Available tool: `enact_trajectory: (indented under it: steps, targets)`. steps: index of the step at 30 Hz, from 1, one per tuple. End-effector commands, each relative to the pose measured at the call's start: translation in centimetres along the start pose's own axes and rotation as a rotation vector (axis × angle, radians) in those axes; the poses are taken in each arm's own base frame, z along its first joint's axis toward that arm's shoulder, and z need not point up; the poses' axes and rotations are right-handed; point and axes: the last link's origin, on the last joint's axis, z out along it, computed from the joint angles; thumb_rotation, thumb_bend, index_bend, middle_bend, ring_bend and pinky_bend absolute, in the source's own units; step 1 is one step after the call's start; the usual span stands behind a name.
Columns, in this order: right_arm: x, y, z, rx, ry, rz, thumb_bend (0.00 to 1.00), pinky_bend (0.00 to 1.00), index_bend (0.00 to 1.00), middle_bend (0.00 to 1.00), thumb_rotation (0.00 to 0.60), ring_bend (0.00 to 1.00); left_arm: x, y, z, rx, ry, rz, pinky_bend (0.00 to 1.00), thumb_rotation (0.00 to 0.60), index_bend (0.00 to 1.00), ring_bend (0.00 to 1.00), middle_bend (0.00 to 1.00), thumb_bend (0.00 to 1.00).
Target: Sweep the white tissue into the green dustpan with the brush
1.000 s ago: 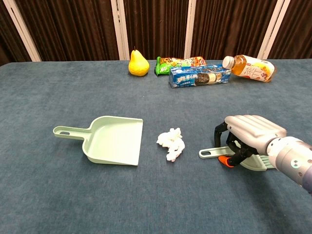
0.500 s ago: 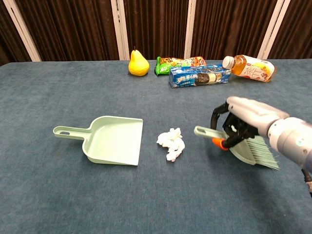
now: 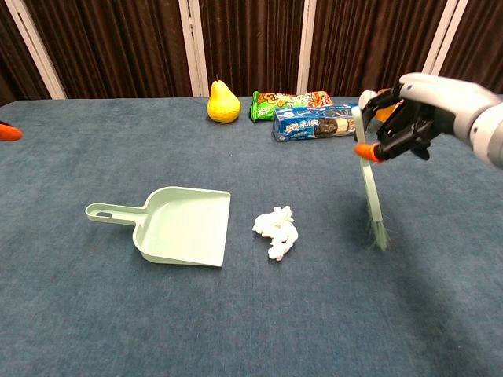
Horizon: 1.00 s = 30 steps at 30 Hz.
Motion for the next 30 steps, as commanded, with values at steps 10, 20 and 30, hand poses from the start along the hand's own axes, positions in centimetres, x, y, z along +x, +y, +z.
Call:
enact_trajectory:
  steps: [10, 20, 30]
  targets:
    - [2.3, -0.1, -0.4, 0.001, 0.017, 0.022, 0.57, 0.80, 0.89, 0.87, 0.600, 0.92, 1.5, 3.8, 6.7, 0.010, 0.036, 0.113, 0.63, 0.600, 0.21, 0.59, 0.60, 0.24]
    - [3.1, -0.1, -0.6, 0.005, 0.023, 0.014, 0.57, 0.80, 0.89, 0.87, 0.600, 0.92, 0.9, 5.6, 10.7, 0.063, -0.054, 0.213, 0.90, 0.600, 0.36, 0.89, 0.93, 0.33]
    - [2.8, 0.5, -0.6, -0.011, 0.011, 0.007, 0.57, 0.80, 0.89, 0.87, 0.600, 0.92, -1.7, 7.8, 13.0, 0.113, -0.167, 0.185, 0.96, 0.600, 0.38, 0.92, 0.96, 0.35]
